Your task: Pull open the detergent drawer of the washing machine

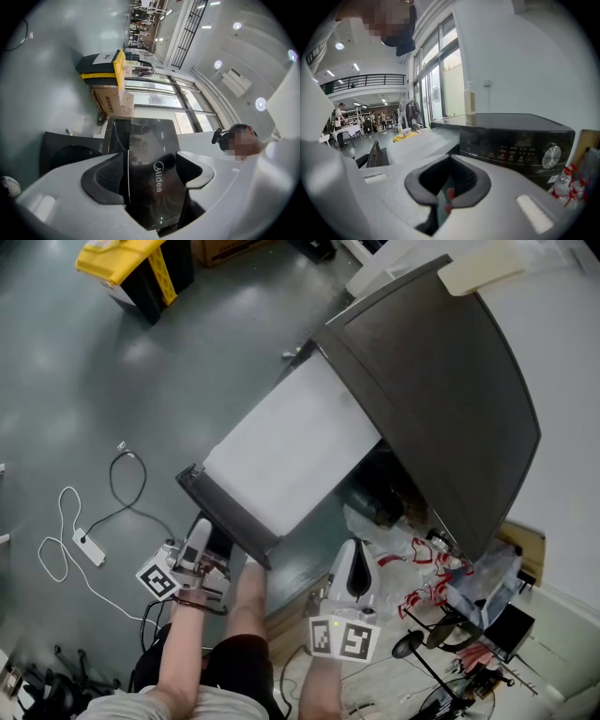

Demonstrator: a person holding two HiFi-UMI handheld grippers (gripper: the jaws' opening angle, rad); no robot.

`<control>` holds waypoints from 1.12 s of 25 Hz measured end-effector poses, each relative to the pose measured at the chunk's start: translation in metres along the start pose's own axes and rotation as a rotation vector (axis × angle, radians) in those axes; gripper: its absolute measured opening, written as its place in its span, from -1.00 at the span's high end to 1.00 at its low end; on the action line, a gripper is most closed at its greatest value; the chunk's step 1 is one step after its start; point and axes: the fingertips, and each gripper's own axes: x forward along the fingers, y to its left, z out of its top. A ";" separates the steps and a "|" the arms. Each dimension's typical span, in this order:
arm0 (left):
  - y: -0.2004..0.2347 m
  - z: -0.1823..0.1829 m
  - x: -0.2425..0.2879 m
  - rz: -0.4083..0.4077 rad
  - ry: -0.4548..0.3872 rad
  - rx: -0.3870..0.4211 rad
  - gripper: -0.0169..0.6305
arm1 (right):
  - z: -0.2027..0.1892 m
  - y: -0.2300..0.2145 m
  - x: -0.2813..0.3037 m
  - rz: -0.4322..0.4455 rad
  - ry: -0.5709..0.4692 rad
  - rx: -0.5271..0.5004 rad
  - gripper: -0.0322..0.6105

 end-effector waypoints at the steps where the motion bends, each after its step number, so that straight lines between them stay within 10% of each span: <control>1: 0.001 0.002 -0.001 0.008 0.002 0.011 -0.18 | 0.000 0.000 0.000 -0.001 -0.002 0.001 0.89; 9: -0.006 0.026 -0.009 0.113 0.106 0.223 -0.17 | 0.018 0.012 0.001 -0.003 -0.026 -0.009 0.89; 28: -0.159 0.041 0.083 0.063 0.378 0.732 0.34 | 0.135 0.036 -0.022 -0.058 -0.123 -0.056 0.89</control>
